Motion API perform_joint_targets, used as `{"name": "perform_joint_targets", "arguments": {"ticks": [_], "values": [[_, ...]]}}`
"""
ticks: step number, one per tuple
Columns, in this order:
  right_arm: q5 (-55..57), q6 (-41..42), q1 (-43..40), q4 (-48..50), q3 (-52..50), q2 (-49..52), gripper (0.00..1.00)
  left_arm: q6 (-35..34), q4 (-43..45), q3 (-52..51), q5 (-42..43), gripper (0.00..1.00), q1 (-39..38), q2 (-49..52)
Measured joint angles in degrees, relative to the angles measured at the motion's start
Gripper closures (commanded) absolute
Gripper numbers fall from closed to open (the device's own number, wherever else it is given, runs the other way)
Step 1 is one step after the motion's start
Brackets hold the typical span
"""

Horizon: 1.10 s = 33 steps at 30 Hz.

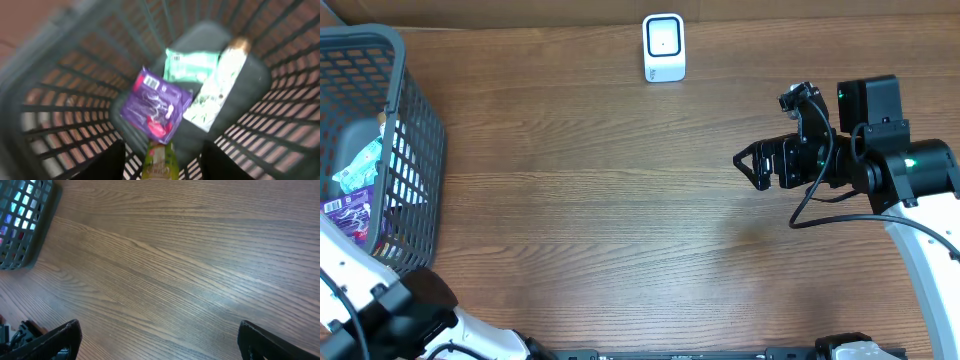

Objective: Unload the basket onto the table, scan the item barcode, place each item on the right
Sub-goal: 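Lift the purple box out and place it on the table centre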

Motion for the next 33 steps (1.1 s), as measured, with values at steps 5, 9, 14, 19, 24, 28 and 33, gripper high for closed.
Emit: {"name": "perform_joint_targets", "arguments": {"ticks": [5,9,14,19,24,28,33], "values": [[0.0,0.0,0.0,0.4,0.0,0.0,0.00,1.6,8.6,-16.1,0.2,0.56,0.0,2.5],[0.0,0.0,0.0,0.8,0.0,0.0,0.00,2.9,14.9,-27.3,0.2,0.40,0.0,3.0],[0.0,0.0,0.0,1.5,0.0,0.0,0.00,4.1,21.9,-37.2,-0.8,0.15,0.1,3.0],[0.2,0.0,0.0,1.5,0.0,0.0,0.00,9.6,28.2,-44.4,-1.2,0.16,0.4,3.0],[1.3,0.0,0.0,1.5,0.0,0.0,0.00,13.2,31.7,-45.0,-1.8,0.17,0.4,3.0],[1.4,0.0,0.0,1.5,0.0,0.0,0.00,13.9,33.5,-45.0,-3.0,0.17,0.4,3.1],[1.5,0.0,0.0,1.5,0.0,0.0,0.00,14.9,32.8,-45.0,-3.7,0.46,0.4,6.3]]}}
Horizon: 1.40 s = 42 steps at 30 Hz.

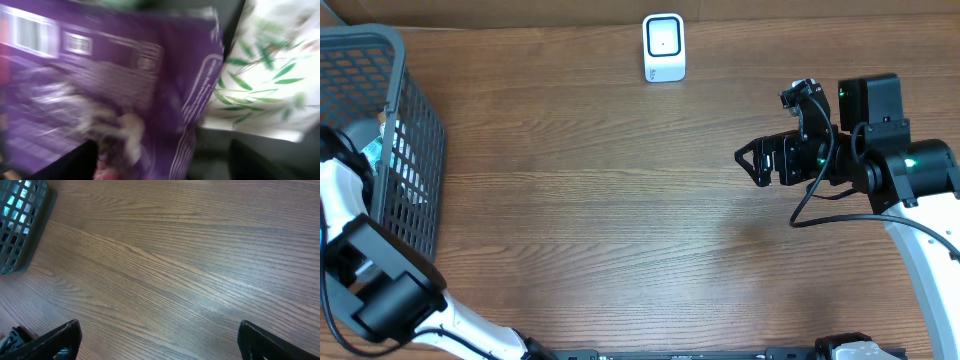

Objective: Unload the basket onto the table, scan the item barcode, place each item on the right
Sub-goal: 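Lift the purple box out and place it on the table centre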

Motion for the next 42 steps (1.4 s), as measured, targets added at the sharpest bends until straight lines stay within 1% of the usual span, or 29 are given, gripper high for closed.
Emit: {"name": "perform_joint_targets", "arguments": {"ticks": [2,3,5,6,10,13,15,19,20,22,24,29,32,34,35,39,41,42], "values": [[0.0,0.0,0.0,0.0,0.0,0.0,0.00,0.6,0.0,0.0,-0.9,0.57,0.0,2.5],[0.0,0.0,0.0,-0.1,0.0,0.0,0.00,0.4,0.0,0.0,-1.5,0.58,0.0,2.8],[0.0,0.0,0.0,-0.1,0.0,0.0,0.00,0.4,0.1,0.0,-1.9,0.67,0.1,2.8],[0.0,0.0,0.0,-0.1,0.0,0.0,0.00,0.6,0.1,0.0,-2.1,0.96,0.2,2.8],[0.0,0.0,0.0,0.0,0.0,0.0,0.00,0.9,-0.5,0.6,-3.0,0.96,0.2,2.7],[0.0,0.0,0.0,0.0,0.0,0.0,0.00,0.8,-3.8,2.1,-2.8,0.96,0.2,2.8],[0.0,0.0,0.0,0.1,0.0,0.0,0.00,-0.1,-7.9,4.8,-2.3,0.96,0.2,2.8],[0.0,0.0,0.0,0.2,0.0,0.0,0.00,-3.6,-16.2,16.2,-1.0,0.96,0.2,2.8],[0.0,0.0,0.0,0.2,0.0,0.0,0.00,-4.9,-17.2,21.0,-0.7,0.96,0.2,1.9],[0.0,0.0,0.0,0.2,0.0,0.0,0.00,-6.0,-18.7,25.2,0.4,0.96,0.2,-0.2],[0.0,0.0,0.0,0.4,0.0,0.0,0.00,-6.8,-19.2,29.0,2.8,0.96,0.2,-4.3],[0.0,0.0,0.0,0.7,0.0,0.0,0.00,-8.9,-19.1,32.3,6.2,0.96,-1.4,-15.6],[0.0,0.0,0.0,0.8,0.0,0.0,0.00,-10.9,-19.2,32.8,6.9,0.96,-6.3,-22.5],[0.0,0.0,0.0,0.9,0.0,0.0,0.00,-13.2,-20.4,33.0,7.3,0.96,-12.1,-25.7],[0.0,0.0,0.0,0.9,0.0,0.0,0.00,-15.2,-21.9,33.1,7.7,0.96,-16.1,-26.8],[0.0,0.0,0.0,1.0,0.0,0.0,0.00,-21.3,-27.2,33.1,8.5,0.96,-30.2,-26.9],[0.0,0.0,0.0,1.0,0.0,0.0,0.00,-24.9,-27.7,31.9,8.8,0.95,-38.7,-25.0],[0.0,0.0,0.0,1.0,0.0,0.0,0.00,-26.3,-27.7,31.2,9.0,0.96,-41.3,-24.1]]}}
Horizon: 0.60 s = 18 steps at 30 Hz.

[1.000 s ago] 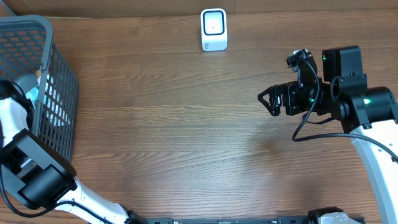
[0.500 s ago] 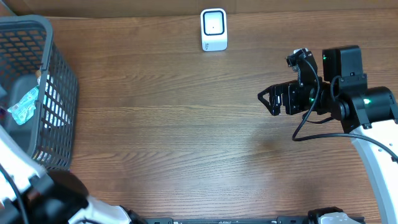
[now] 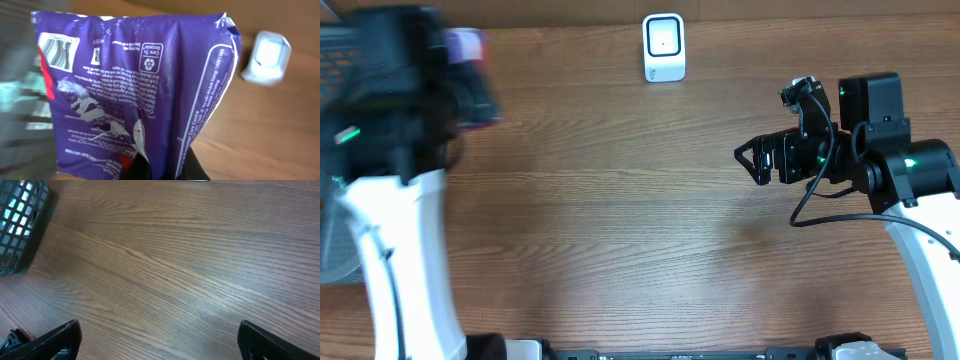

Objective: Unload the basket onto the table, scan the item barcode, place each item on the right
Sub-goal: 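Lift the purple box out and place it on the table centre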

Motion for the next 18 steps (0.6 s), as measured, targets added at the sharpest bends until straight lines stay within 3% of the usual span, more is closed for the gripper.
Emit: {"name": "perform_joint_targets", "arguments": {"ticks": [4,10,15,18], "values": [[0.0,0.0,0.0,-0.2,0.0,0.0,0.00,-7.2,2.4,-5.7,0.4,0.96,-10.6,7.3],[0.0,0.0,0.0,-0.7,0.0,0.0,0.00,-18.5,7.4,-12.3,1.4,0.96,-19.0,22.6],[0.0,0.0,0.0,-0.7,0.0,0.0,0.00,-23.9,13.0,-12.6,6.0,0.96,-23.7,34.1],[0.0,0.0,0.0,-0.7,0.0,0.0,0.00,-25.8,16.4,-12.6,8.7,0.57,-24.8,35.9]]}}
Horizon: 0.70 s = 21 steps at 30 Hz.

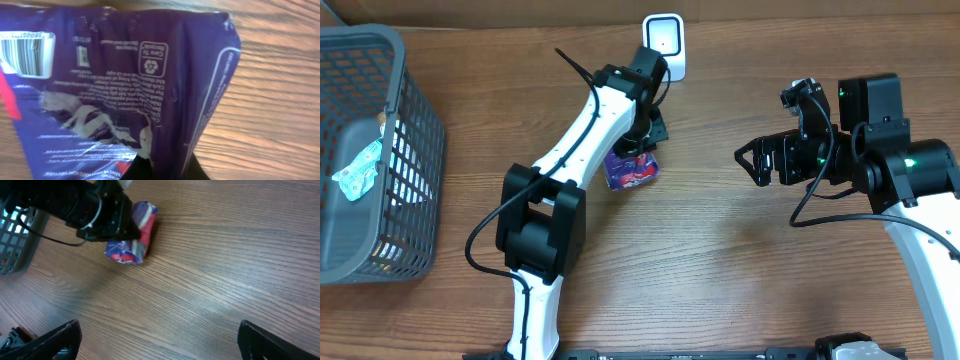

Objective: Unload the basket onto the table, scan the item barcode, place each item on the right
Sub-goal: 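Lift the purple box out and place it on the table centre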

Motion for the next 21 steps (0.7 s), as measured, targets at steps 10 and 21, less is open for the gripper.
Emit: {"name": "perform_joint_targets", "arguments": {"ticks": [10,21], "values": [[0.0,0.0,0.0,-0.1,0.0,0.0,0.00,8.6,-17.5,26.6,8.1,0.24,6.0,0.7],[0.0,0.0,0.0,-0.2,0.0,0.0,0.00,19.6,-33.9,58.5,11.9,0.03,36.2,-7.9]]}}
